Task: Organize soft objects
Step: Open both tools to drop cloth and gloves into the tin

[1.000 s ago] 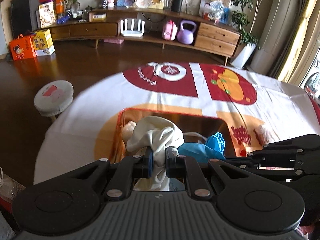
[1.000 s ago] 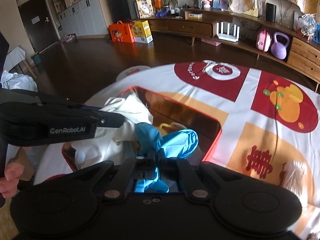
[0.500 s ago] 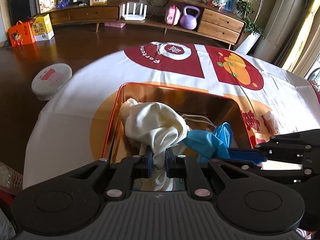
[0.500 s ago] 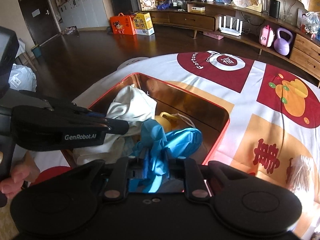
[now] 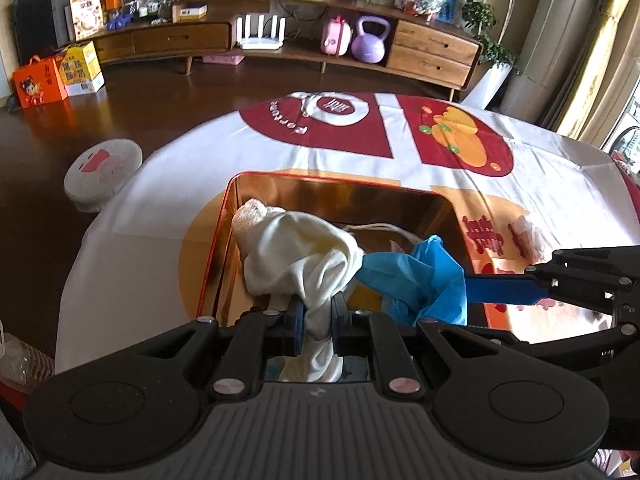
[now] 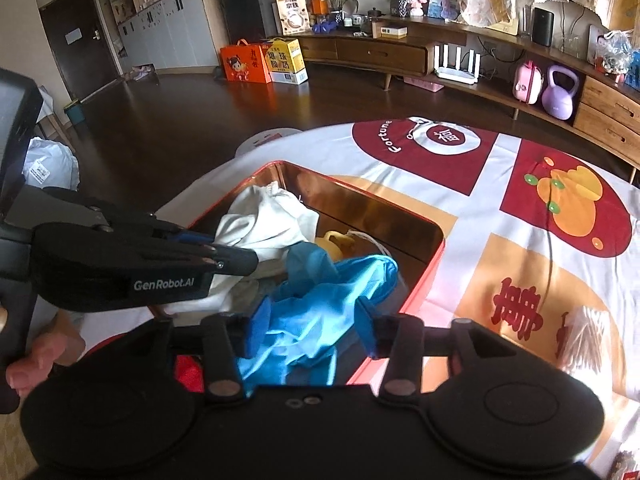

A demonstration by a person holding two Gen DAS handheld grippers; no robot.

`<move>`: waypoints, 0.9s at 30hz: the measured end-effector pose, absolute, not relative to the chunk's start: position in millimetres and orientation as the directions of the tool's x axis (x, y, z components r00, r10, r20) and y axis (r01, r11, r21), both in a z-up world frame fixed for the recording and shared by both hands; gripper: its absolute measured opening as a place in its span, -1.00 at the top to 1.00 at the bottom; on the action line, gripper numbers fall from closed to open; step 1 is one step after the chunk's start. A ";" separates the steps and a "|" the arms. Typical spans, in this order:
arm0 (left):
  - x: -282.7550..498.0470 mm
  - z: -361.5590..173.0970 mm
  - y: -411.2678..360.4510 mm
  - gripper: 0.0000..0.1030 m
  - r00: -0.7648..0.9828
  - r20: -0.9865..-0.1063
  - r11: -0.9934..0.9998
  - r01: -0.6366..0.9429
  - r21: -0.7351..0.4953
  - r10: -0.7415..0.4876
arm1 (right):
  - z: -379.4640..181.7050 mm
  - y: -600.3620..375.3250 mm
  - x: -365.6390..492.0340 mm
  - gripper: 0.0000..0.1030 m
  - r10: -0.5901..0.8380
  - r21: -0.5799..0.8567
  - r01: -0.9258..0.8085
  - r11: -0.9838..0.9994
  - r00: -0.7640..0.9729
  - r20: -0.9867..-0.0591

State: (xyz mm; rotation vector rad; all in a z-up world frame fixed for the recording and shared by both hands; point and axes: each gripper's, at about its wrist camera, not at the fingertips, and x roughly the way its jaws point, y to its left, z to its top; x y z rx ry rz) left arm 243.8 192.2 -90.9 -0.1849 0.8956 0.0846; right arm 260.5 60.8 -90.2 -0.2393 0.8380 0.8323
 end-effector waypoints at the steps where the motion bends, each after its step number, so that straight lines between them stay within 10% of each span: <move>1: 241.3 -88.5 191.2 0.76 0.628 -0.778 0.981 -0.150 -0.121 0.000 | -88.2 58.9 259.6 0.00 0.560 0.125 -0.732 0.670 0.387 -0.733; 13: 219.8 -69.1 184.7 0.66 0.645 -0.764 0.983 -0.153 -0.103 0.020 | -64.5 38.1 239.9 -0.35 0.611 0.139 -0.755 0.641 0.392 -0.688; 18: 213.2 -61.8 180.3 -0.42 0.665 -0.747 0.984 -0.152 -0.094 0.032 | -55.3 26.0 229.7 -0.39 0.617 0.134 -0.753 0.645 0.409 -0.672; 27: 190.3 -41.9 165.4 -0.43 0.705 -0.709 0.985 -0.140 -0.096 0.031 | -33.5 -16.7 211.4 -0.61 0.653 0.164 -0.739 0.654 0.441 -0.615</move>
